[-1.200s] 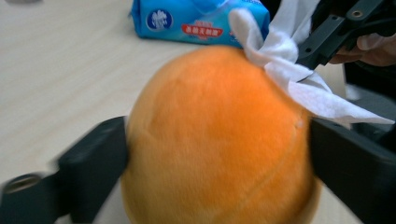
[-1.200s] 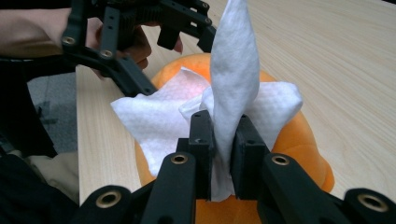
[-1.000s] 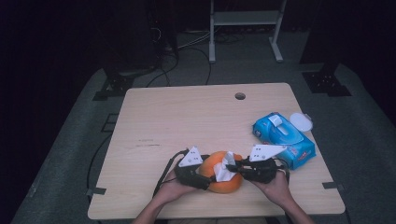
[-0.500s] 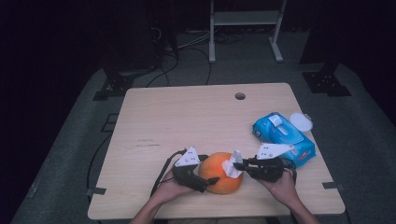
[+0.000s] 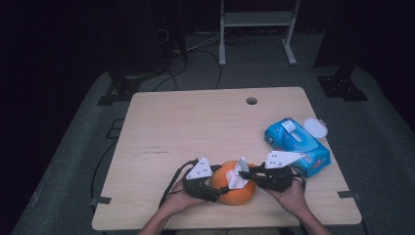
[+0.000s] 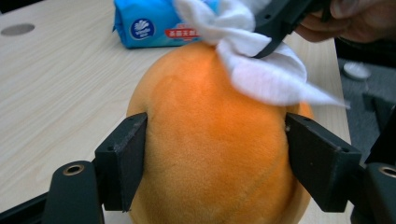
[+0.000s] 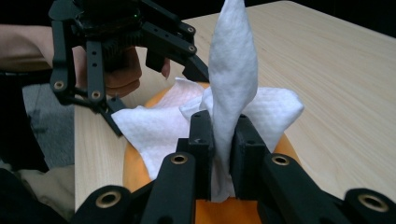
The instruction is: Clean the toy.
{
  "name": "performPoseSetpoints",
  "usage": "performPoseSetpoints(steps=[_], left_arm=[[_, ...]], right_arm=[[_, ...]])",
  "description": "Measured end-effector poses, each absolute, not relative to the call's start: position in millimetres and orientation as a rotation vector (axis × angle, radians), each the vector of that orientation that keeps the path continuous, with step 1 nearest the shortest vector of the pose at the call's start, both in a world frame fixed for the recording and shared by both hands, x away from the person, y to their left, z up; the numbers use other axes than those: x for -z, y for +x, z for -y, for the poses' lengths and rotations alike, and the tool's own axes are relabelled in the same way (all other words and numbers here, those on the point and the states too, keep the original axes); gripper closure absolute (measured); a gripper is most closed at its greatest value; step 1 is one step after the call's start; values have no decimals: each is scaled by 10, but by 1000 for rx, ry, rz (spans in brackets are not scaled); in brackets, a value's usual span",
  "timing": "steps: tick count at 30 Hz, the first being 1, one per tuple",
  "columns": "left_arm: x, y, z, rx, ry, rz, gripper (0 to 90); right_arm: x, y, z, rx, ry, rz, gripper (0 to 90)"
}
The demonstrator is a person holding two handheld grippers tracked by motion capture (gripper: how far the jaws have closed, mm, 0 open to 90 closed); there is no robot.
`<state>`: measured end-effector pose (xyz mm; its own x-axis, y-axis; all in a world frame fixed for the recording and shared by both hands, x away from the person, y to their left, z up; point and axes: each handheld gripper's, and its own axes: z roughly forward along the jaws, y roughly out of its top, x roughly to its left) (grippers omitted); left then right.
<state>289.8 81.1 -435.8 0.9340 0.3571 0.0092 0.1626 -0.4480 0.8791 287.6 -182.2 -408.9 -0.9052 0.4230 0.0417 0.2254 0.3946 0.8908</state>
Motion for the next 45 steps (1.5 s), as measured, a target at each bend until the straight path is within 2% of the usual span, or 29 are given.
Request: performPoseSetpoints(steps=[3,6,10,13,16,22,26,30,33,38,45], left_arm=[[4360,2882,-847,-224,2049,-360,241],[4322,2913,-866,-189,2047,-362,144],[4323,2922,-813,-200,2046,-359,118],[4328,2927,-815,-207,2049,-361,208],[4362,2959,-848,-199,2058,-394,246],[4394,2987,-924,-166,2053,-425,246],[4334,3029,-936,-123,2027,-426,140],[4312,3042,-914,-127,2010,-415,133],[4323,3050,-891,-120,2011,-424,146],[4380,3055,-934,-121,2026,-440,244],[4408,3072,-977,-110,2025,-457,261]], right_arm=[[4092,2872,1798,-1518,560,-2471,793],[4133,2849,1791,-1529,528,-2497,794],[4127,2824,1759,-1513,502,-2495,794],[4124,2829,1777,-1507,506,-2490,794],[4120,2878,1859,-1505,545,-2486,796],[4192,2953,2022,-1499,641,-2493,796],[4195,2916,1969,-1477,608,-2499,796],[4169,2867,1905,-1466,563,-2505,798],[4143,2818,1840,-1464,517,-2503,799],[4138,2845,1850,-1456,525,-2496,799],[4220,2937,1995,-1476,626,-2509,799]])
